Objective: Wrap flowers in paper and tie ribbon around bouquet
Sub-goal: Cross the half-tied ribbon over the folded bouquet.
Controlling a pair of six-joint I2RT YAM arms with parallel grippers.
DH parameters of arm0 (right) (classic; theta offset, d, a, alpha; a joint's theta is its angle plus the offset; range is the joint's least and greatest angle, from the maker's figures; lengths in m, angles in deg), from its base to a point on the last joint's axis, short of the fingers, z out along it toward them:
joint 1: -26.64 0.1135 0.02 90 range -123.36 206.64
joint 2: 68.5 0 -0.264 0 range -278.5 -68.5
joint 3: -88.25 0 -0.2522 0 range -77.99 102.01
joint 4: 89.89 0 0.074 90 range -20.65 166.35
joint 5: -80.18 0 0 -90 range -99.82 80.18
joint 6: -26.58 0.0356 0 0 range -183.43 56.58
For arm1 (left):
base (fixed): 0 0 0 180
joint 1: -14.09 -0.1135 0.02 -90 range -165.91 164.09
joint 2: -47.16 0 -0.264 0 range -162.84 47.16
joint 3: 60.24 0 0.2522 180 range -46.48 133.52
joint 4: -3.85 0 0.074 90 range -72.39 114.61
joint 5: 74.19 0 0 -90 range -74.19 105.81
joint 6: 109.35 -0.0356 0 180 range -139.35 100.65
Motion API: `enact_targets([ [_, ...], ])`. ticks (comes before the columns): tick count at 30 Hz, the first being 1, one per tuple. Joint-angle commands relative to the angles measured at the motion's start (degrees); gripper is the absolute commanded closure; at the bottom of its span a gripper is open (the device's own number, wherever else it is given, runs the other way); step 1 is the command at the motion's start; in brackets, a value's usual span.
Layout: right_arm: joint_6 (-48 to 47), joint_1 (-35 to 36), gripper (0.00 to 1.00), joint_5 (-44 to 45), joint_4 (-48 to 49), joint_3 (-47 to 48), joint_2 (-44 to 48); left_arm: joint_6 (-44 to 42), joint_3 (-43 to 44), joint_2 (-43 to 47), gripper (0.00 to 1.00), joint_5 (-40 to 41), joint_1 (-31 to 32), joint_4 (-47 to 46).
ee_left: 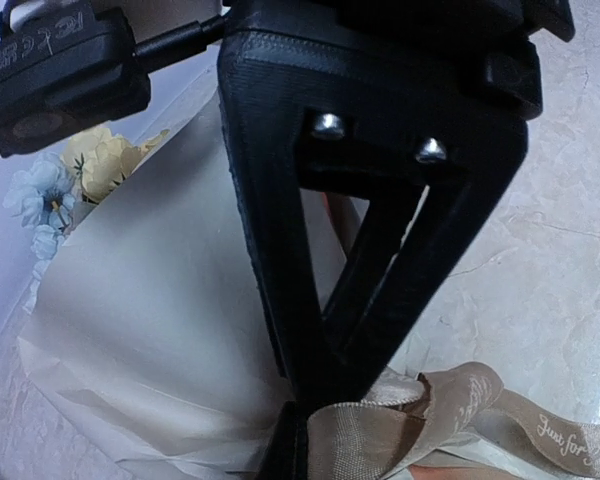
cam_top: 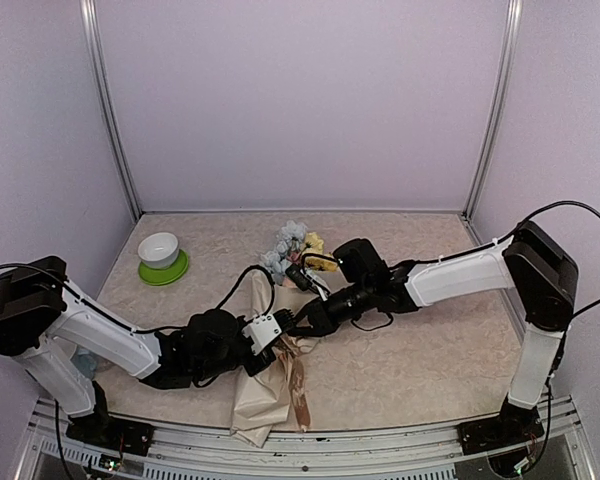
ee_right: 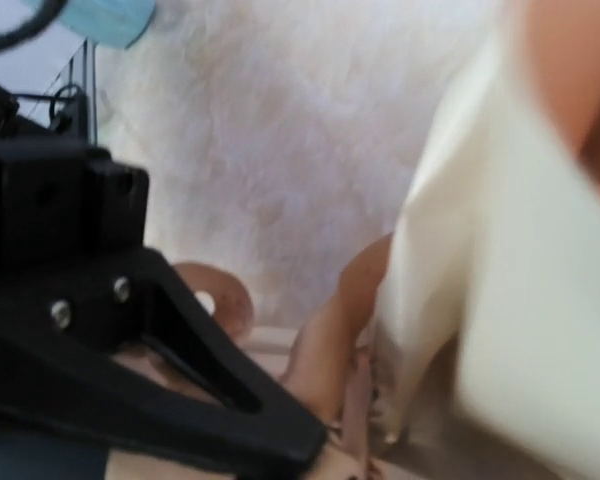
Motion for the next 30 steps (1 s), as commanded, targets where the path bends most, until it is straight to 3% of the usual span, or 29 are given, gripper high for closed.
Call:
enact_targets([
  [1, 0.24, 1.07, 0.79, -1.51, 0.0, -0.09, -1.54, 0.04, -0.6, 1.67, 1.0, -1.18, -0.48, -1.2],
  [6, 0.08, 1.23, 0.78, 0.33, -0.36, -0.23, -2.54, 0.31, -0.36, 1.92, 1.0, -1.95, -0.74, -0.45],
  [10, 0.0, 1.16, 0.69, 1.56, -0.66, -0.21, -2.91, 0.53, -0.29, 1.98, 1.0, -2.8, -1.16, 0.03],
  [17, 0.59, 1.66, 0.68, 0.29, 1.26, 0.24, -3.74, 0.61, -0.31, 2.02, 1.0, -3.93, -1.71, 0.6],
  [19, 0.71, 1.69, 0.72, 0.29, 1.69, 0.23, -3.74, 0.61, -0.19, 1.95, 1.0, -4.27, -1.8, 0.88],
  [24, 1.3, 1.74, 1.0, -0.32, 3.0, -0.21, -3.37, 0.7, -0.1, 2.18, 1.0, -4.76, -2.19, 1.76],
  [30, 3.26, 1.41, 1.0, -1.29, 5.64, -2.21, -2.32, 1.71, 1.47, 2.83, 1.0, -5.3, -2.87, 6.68],
])
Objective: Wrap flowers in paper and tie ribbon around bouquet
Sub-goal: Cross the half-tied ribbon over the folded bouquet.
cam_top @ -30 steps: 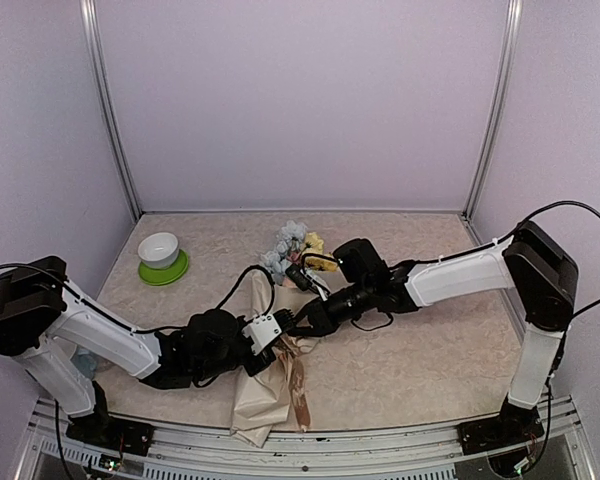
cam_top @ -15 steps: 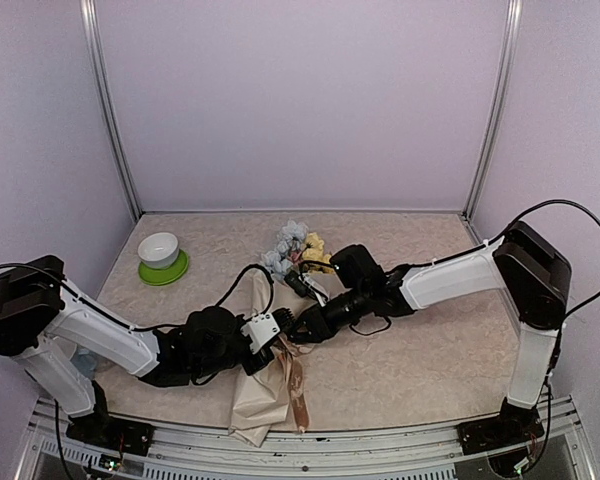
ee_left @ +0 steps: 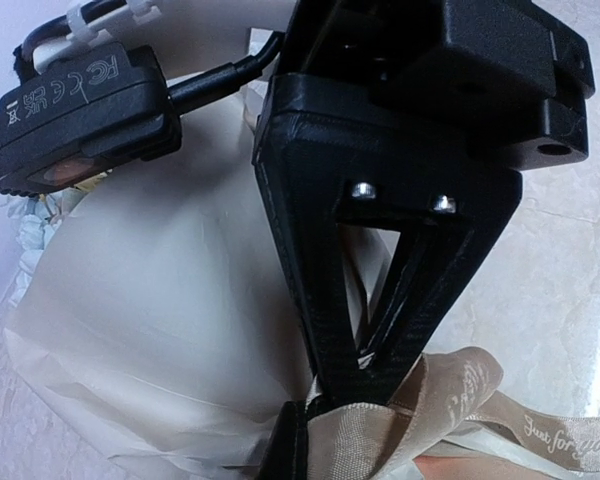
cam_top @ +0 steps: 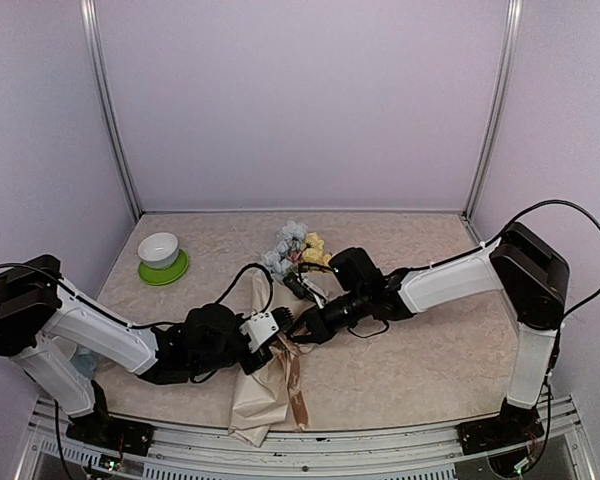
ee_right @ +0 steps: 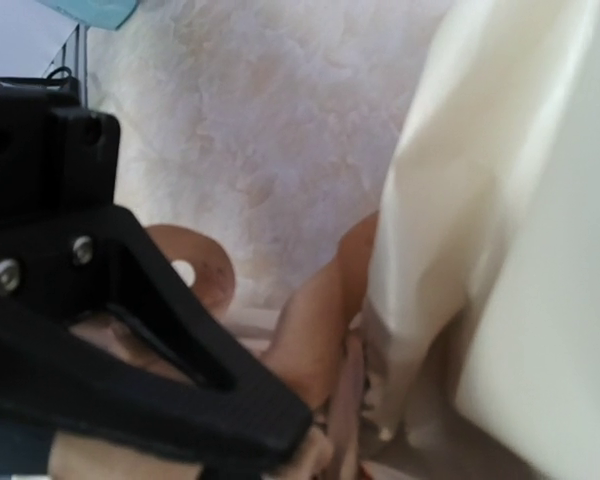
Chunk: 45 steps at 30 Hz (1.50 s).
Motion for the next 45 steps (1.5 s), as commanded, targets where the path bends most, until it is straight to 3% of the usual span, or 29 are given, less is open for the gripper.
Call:
enact_targets([
  [1, 1.94, 0.12, 1.0, -1.45, 3.93, -2.15, 0.88, 1.14, 1.16, 1.84, 1.0, -1.73, -0.71, 3.76],
  [3, 2.62, -0.13, 1.0, -2.64, 5.74, -2.92, 1.42, 0.9, 0.79, 2.12, 1.0, -1.95, -0.82, 3.08],
  [9, 3.49, -0.42, 0.73, -6.64, 9.39, -3.78, 1.93, 0.77, 1.37, 1.42, 1.0, -2.64, -1.05, 2.78],
  [14, 3.49, -0.39, 0.68, -6.21, 9.54, -4.03, 1.68, 1.22, 1.4, 1.35, 1.0, -3.04, -1.09, 2.8],
  [19, 4.74, -0.04, 0.72, -4.29, 7.79, -2.27, -0.18, 1.31, 1.41, 1.44, 1.0, -3.77, -1.09, 2.49],
  [23, 5.34, -0.09, 0.99, -3.38, 7.03, -1.62, -0.8, 1.44, 1.48, 1.44, 1.0, -3.53, -1.16, 2.82],
  [25, 5.25, -0.14, 1.0, -2.53, 6.72, -2.1, -0.39, 1.85, 1.68, 1.82, 0.99, -3.42, -1.32, 3.71],
  [30, 6.58, -0.29, 1.0, 0.0, 7.1, -3.81, 0.53, 4.21, 5.99, 3.55, 0.72, -6.58, -1.82, 15.02],
  [34, 8.34, -0.39, 1.0, 1.02, 9.05, -5.05, 0.55, 5.97, 10.33, 3.85, 0.58, -11.98, -2.1, 26.31],
  [40, 8.67, -0.36, 1.0, 2.12, 9.18, -5.37, 0.68, 8.17, 14.29, 5.74, 0.41, -18.53, -2.47, 37.62],
  [45, 8.75, -0.34, 1.0, 2.61, 9.61, -5.65, 1.25, 12.04, 15.11, 11.04, 0.38, -18.14, -3.28, 42.43],
])
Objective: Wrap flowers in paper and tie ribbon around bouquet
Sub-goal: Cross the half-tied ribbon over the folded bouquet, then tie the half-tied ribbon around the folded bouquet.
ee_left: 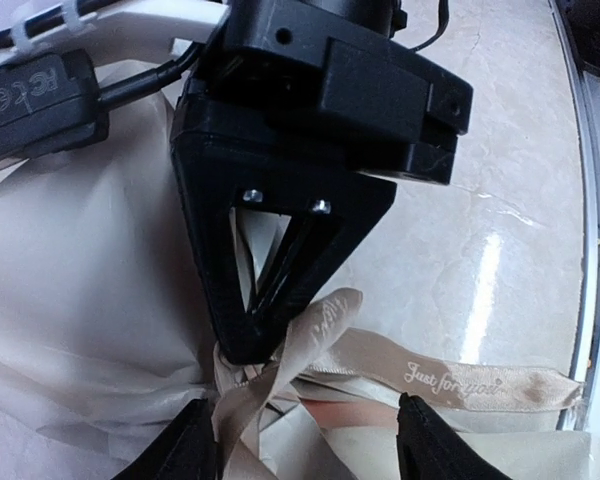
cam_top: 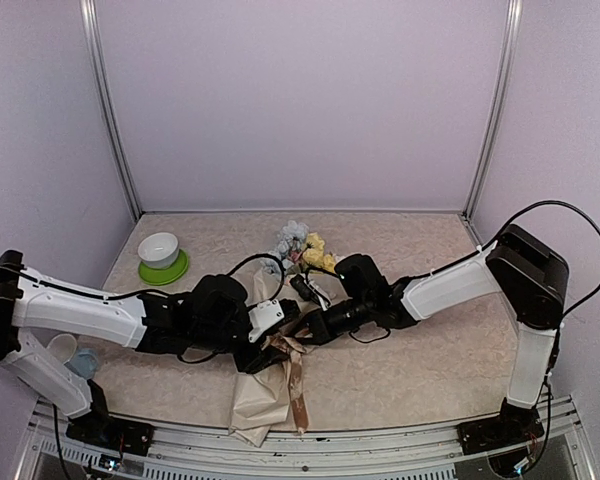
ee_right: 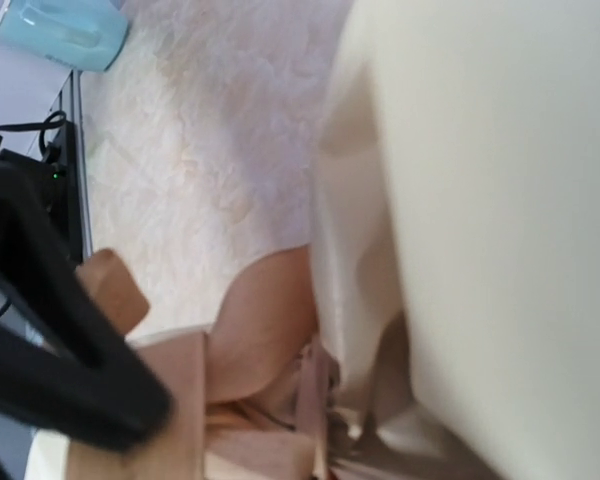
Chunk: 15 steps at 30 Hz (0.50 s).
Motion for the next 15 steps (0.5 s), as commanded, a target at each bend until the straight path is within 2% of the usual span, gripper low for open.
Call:
enact_targets([
  [1, 0.35, -0.05, 1.0, 1.72, 1.05, -0.98, 1.61, 5.35, 2.17, 5.53, 0.36, -2.83, -1.16, 7.85],
  [7, 0.5, 0.17, 1.0, 2.52, 1.83, -1.38, 2.36, 19.92, 3.56, 8.52, 0.31, -3.8, -6.26, 16.7],
  [9, 0.31, 0.42, 1.0, 2.93, 1.82, -1.42, 2.59, 23.69, 2.47, 8.8, 0.28, -7.21, -8.14, 19.12],
  [12, 0.23, 0.62, 1.0, 3.23, 2.07, -1.69, 2.95, 24.49, -0.78, 9.21, 0.26, -10.73, -8.7, 18.47],
  [15, 0.39, 0.64, 1.0, 3.43, 2.38, -2.05, 3.29, 23.9, -1.72, 8.49, 0.29, -10.21, -9.32, 17.07],
])
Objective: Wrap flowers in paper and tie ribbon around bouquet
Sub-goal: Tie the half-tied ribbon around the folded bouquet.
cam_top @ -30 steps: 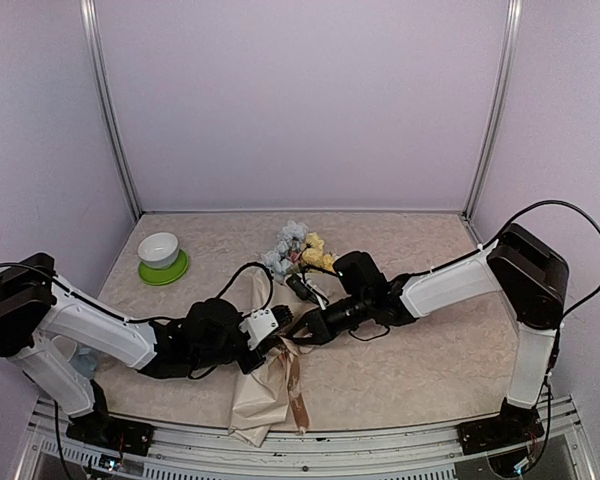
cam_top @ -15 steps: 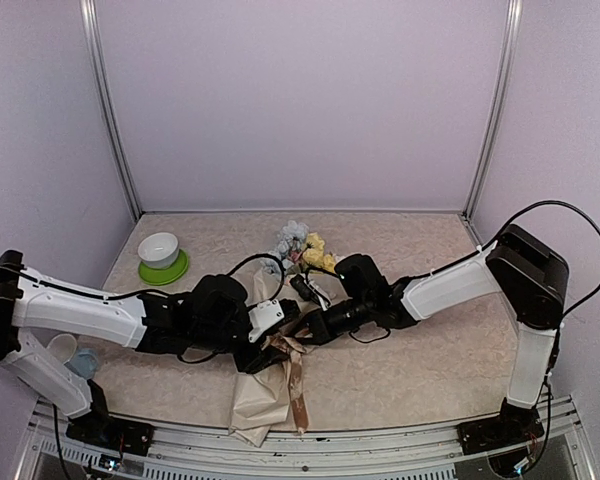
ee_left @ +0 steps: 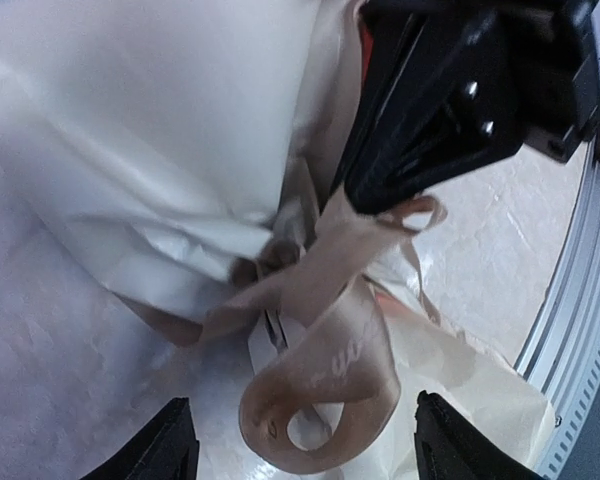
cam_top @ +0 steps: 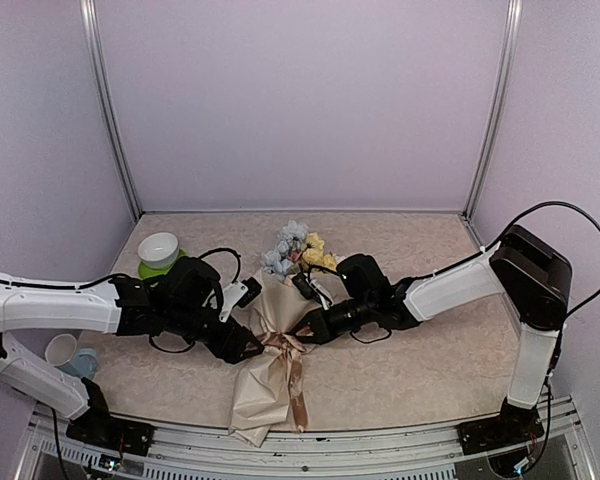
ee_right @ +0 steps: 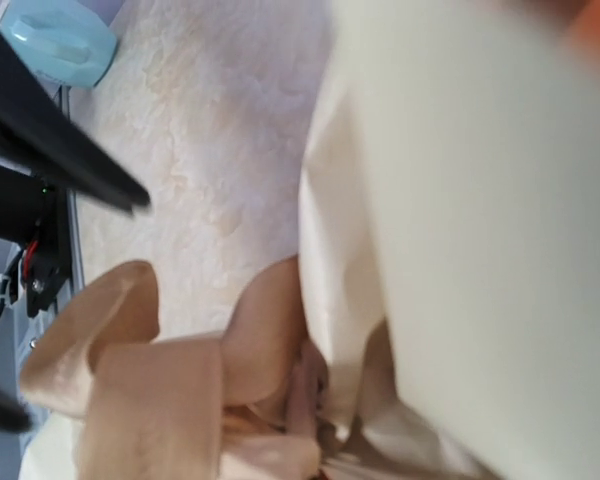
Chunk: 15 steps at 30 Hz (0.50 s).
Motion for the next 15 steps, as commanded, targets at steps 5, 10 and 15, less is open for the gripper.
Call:
enact_targets([
  [5, 0.89, 0.67, 1.0, 1.62, 2.46, -1.63, 2.85, 1.63, -1.32, -1.66, 0.5, -5.33, -1.34, -0.57],
  [10, 1.74, 0.66, 1.0, 1.6, 3.58, -1.79, 2.66, 0.53, -1.27, -3.59, 0.61, -4.52, -2.22, -1.42],
  [15, 1.9, 0.77, 1.0, 1.4, 3.4, -1.57, 2.29, -0.12, -0.19, -5.88, 0.95, -4.37, -2.75, -0.58],
])
